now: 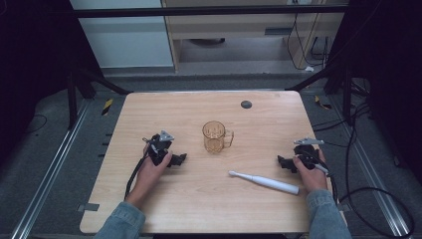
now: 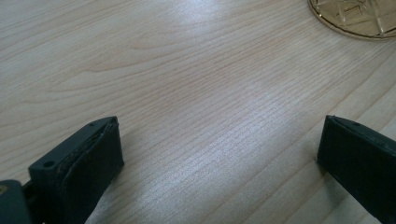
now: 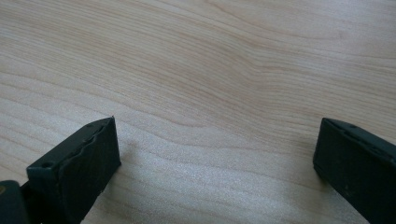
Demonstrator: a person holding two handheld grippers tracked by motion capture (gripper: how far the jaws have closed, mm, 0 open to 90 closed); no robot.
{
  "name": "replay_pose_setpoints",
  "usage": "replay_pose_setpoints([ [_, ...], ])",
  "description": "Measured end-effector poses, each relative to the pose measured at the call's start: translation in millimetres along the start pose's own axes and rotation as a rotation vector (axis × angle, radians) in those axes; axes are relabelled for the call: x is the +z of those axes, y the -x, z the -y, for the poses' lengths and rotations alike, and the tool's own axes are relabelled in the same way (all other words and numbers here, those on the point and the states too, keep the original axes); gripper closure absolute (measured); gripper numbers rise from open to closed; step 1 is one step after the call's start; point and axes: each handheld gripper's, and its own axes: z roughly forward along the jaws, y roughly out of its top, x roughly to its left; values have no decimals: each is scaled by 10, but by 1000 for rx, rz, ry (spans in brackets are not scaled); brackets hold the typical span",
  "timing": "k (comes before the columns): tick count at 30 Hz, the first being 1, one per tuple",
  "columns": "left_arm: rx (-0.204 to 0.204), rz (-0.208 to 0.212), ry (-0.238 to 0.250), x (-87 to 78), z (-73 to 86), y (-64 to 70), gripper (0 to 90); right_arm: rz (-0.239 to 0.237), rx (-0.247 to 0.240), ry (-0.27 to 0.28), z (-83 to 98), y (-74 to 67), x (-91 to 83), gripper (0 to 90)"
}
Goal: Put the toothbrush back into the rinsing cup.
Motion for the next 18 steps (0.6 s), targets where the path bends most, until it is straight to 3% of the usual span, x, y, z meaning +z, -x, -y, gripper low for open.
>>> replay_pose_setpoints([
  [9, 0, 2, 0, -2, 3, 0, 0, -1, 2, 0, -1, -2, -1, 7],
  [12, 0, 2, 0, -2, 3, 0, 0, 0, -3, -25, -36, 0, -36, 82],
  [14, 0, 2, 0, -2, 3, 0, 0, 2, -12, -23, -52, 6, -66, 85],
  [16, 0, 2, 0, -2, 3, 0, 0, -4, -6, 3, -107, 20, -198, 86],
  [18, 0, 2, 0, -2, 2, -1, 0, -24, -33, 10, -154, 0, -363, 96],
])
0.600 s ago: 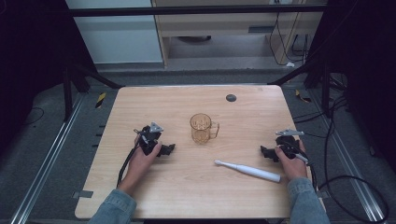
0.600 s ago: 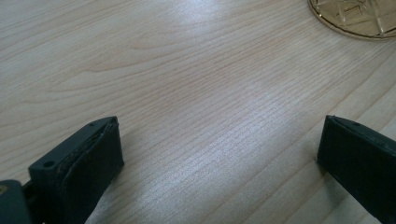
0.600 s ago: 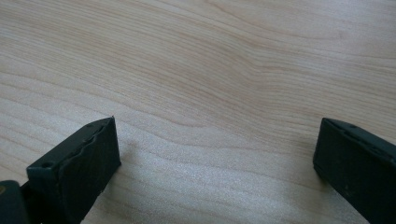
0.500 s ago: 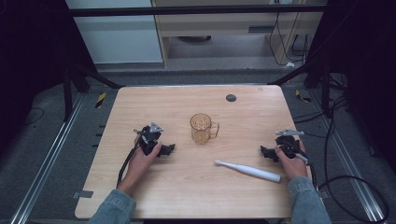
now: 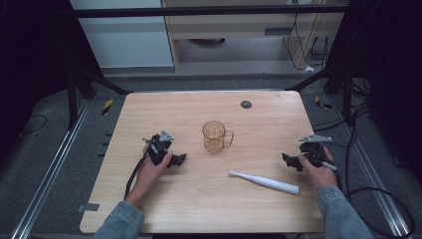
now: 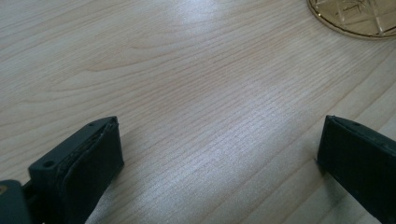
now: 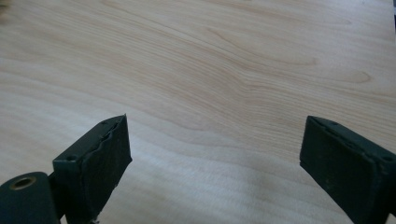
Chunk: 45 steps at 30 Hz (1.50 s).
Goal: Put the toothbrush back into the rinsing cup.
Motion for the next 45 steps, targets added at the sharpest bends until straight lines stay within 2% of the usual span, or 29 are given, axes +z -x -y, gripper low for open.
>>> replay_pose_setpoints([
  [4, 1, 1, 0, 3, -4, -4, 0, -38, -50, -4, -45, -67, -142, 100],
  [6, -1, 1, 0, 5, -5, -3, 0, -75, -85, 6, -70, -111, -197, 98],
  [7, -1, 1, 0, 5, -5, -3, 0, -75, -85, 6, -70, -111, -197, 98],
  [8, 0, 2, 0, 7, -7, -5, 0, -107, -124, -1, -93, -187, -247, 120],
  [12, 1, 3, 0, 8, -8, -6, 0, -134, -217, -19, -81, -359, -310, 164],
  [15, 1, 3, 0, 7, -8, -6, 0, -134, -246, -37, -63, -416, -330, 180],
  [16, 1, 3, 0, 8, -8, -5, 0, -145, -258, -50, -36, -481, -360, 200],
  [22, 1, 3, 0, 8, -8, -5, 0, -159, -294, -85, -20, -578, -468, 239],
  [26, 1, 3, 0, 8, -7, -6, 0, -166, -303, -113, -3, -571, -447, 255],
  [30, 5, 2, -1, 1, -1, -6, 0, -186, -302, -115, -31, -570, -450, 258],
  [37, 3, 2, 0, -4, 4, -3, 0, -187, -310, -137, -69, -542, -448, 295],
  [45, 0, 2, 1, -5, 6, 0, 0, -216, -346, -184, -90, -601, -399, 335],
])
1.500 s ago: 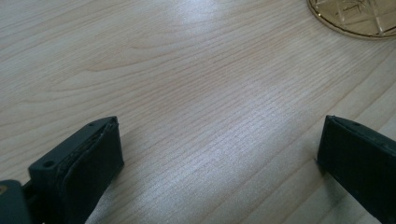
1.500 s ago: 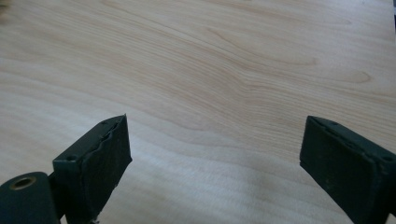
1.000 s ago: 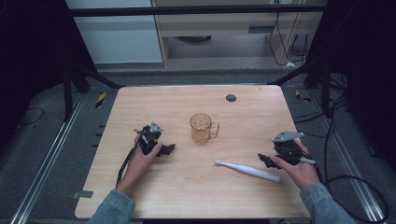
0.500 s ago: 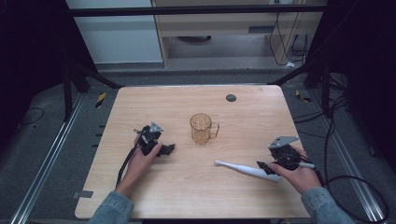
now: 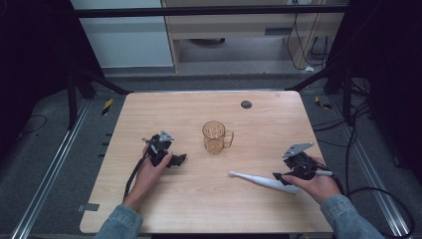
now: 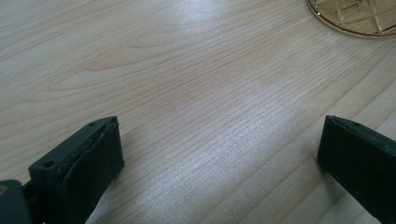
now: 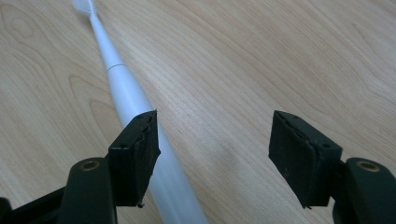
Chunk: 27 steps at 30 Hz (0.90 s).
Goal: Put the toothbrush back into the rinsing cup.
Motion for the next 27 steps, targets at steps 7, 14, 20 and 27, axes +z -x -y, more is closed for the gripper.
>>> replay_pose_setpoints([
  [7, 0, -1, 0, -2, 1, 1, 0, -23, -15, -30, -10, -54, 28, 348],
  [14, 0, -1, -1, -2, 1, 0, 0, -38, -24, -45, -58, -77, 80, 346],
  [20, 0, -1, 0, -2, 1, 0, 0, -49, -51, -65, -142, -105, 153, 360],
  [27, -1, -1, 0, -2, 2, 1, 0, -82, -89, -87, -217, -202, 282, 397],
])
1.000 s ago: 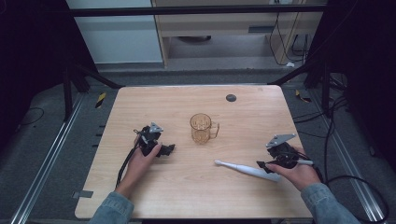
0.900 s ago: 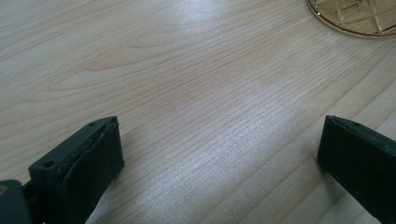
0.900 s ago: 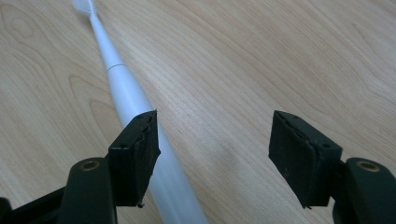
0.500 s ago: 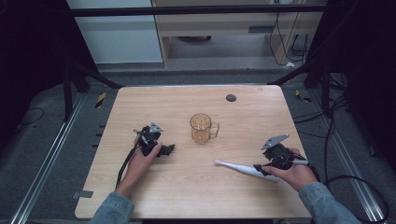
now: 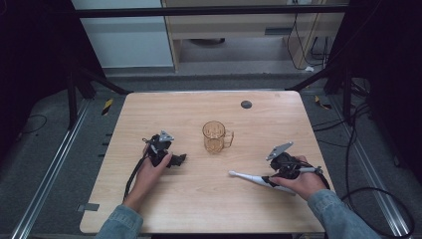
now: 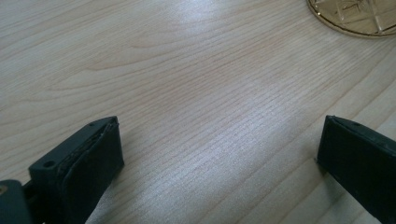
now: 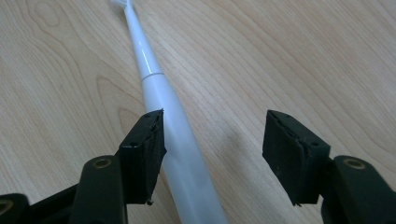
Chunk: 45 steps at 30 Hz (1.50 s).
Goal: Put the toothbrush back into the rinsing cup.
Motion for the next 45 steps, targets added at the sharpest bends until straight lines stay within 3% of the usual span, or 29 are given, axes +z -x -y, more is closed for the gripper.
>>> replay_pose_setpoints([
  [7, 0, 0, 0, 0, 0, 0, 0, -37, -35, -20, -55, -83, 65, 442],
  [22, 0, 0, 0, 0, 0, 0, 0, -70, -103, -111, -117, -191, 188, 521],
  [45, 0, 0, 0, 0, 0, 0, 0, -90, -166, -193, -217, -165, 296, 635],
])
